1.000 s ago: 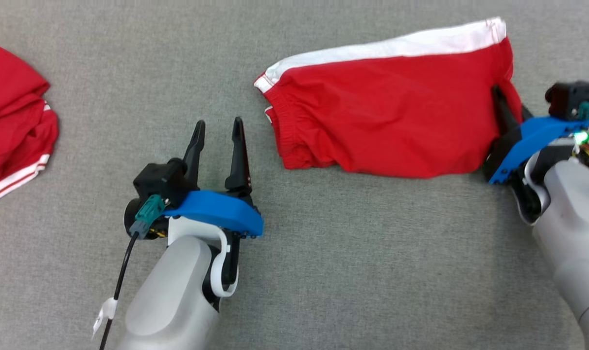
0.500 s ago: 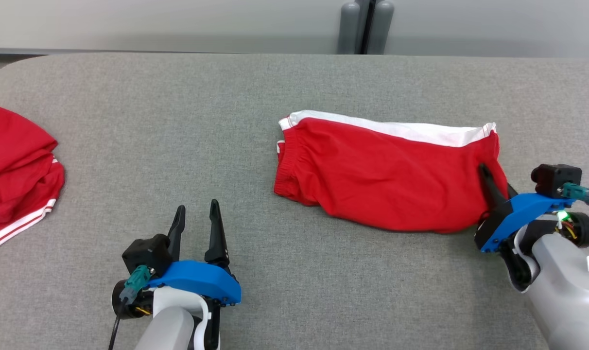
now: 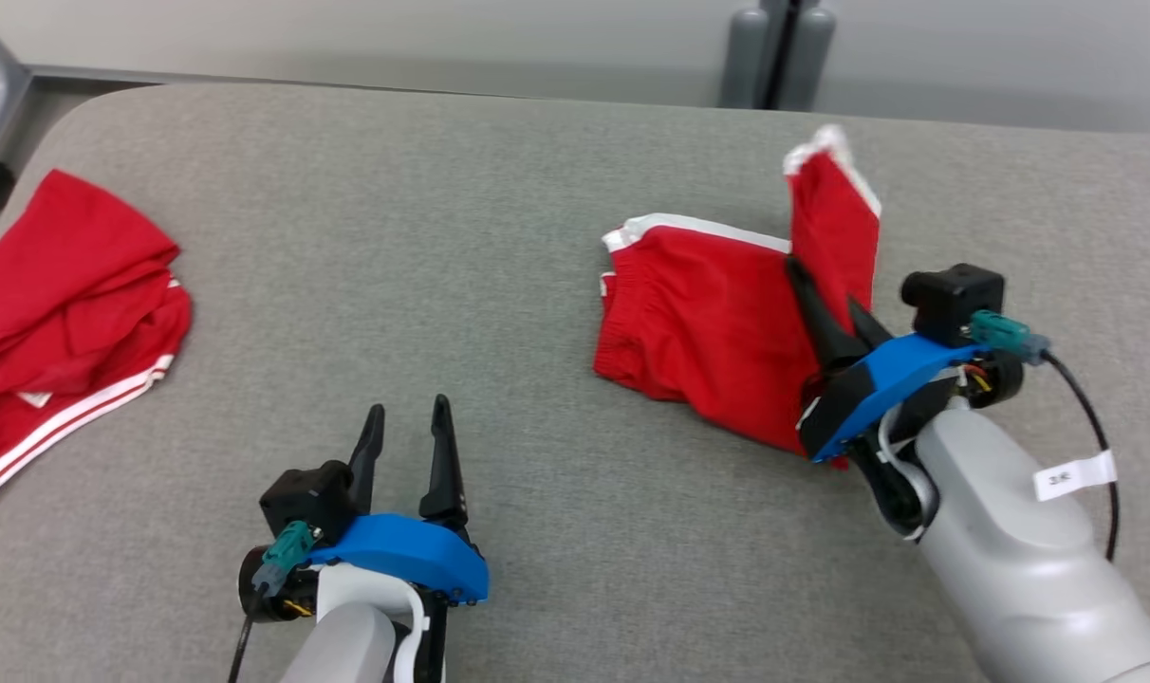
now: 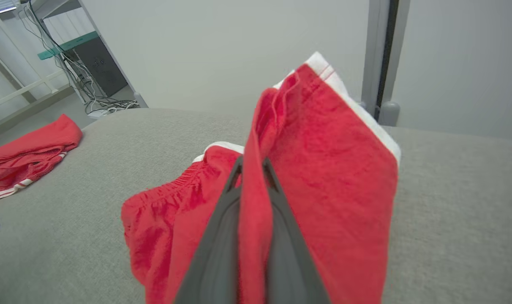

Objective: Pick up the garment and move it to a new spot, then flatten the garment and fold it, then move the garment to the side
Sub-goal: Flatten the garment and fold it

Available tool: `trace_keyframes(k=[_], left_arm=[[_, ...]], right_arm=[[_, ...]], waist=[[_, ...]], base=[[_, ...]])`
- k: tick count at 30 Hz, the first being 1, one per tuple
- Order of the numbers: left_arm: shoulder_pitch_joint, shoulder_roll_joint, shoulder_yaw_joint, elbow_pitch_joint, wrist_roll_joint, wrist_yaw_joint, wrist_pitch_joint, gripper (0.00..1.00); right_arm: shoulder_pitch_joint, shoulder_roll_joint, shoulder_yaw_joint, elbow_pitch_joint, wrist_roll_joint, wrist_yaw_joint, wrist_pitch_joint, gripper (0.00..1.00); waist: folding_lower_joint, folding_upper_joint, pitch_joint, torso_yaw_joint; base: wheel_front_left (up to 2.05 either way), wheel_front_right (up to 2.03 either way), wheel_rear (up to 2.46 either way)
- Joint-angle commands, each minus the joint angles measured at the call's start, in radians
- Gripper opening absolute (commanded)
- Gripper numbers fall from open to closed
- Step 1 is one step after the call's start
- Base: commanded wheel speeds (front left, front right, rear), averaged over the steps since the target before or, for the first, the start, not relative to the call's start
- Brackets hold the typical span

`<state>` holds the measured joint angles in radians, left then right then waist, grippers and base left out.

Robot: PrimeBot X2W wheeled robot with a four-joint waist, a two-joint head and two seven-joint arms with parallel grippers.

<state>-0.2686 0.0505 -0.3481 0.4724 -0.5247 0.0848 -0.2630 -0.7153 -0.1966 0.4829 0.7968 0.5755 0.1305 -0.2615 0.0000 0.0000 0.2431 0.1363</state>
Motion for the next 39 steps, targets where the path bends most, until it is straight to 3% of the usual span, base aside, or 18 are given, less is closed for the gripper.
trace_keyframes(k=[1,12,13,14,21,30,31,39], left_arm=[[-0.003,0.0,-0.011,-0.005,-0.003,0.0,-0.003,1.0],[-0.015,0.0,-0.07,-0.025,-0.01,0.005,-0.003,1.0],[-0.014,-0.001,-0.068,-0.025,-0.011,0.008,-0.003,1.0],[-0.014,-0.001,-0.067,-0.025,-0.012,0.01,-0.003,1.0],[-0.012,0.0,-0.047,-0.026,0.019,0.02,-0.003,1.0],[0.001,0.0,0.011,-0.052,0.104,0.06,-0.003,1.0],[0.007,0.0,0.028,-0.055,0.118,0.066,-0.003,1.0],[0.026,0.0,0.074,-0.049,0.183,0.073,-0.003,1.0]], right_arm=[[-0.021,0.008,0.016,0.0,0.006,0.0,-0.005,0.0],[-0.064,0.085,0.047,0.106,-0.013,0.0,-0.005,0.0],[-0.064,0.091,0.043,0.11,-0.019,0.0,-0.005,0.09],[-0.062,0.1,0.043,0.109,-0.019,0.0,-0.005,1.0],[-0.013,0.12,0.02,-0.011,-0.023,0.0,-0.005,1.0],[0.104,0.076,-0.237,-0.107,-0.188,0.0,-0.004,1.0],[0.141,0.072,-0.306,-0.13,-0.239,0.0,-0.004,1.0],[0.269,0.101,-0.485,-0.217,-0.389,0.0,-0.004,1.0]], waist=[[0.0,0.0,0.011,0.025],[0.0,0.0,0.02,0.149],[0.0,0.0,0.019,0.15],[0.0,0.0,0.019,0.151],[0.0,0.0,0.006,0.099],[0.0,0.0,-0.02,-0.008],[0.0,0.0,-0.026,-0.029],[0.0,0.0,-0.049,-0.082]], base=[[0.0,0.0,0.0],[0.0,0.0,0.0],[0.0,0.0,0.0],[0.0,0.0,0.0],[0.0,0.0,0.0],[0.0,0.0,0.0],[0.0,0.0,0.0],[0.0,0.0,0.0]])
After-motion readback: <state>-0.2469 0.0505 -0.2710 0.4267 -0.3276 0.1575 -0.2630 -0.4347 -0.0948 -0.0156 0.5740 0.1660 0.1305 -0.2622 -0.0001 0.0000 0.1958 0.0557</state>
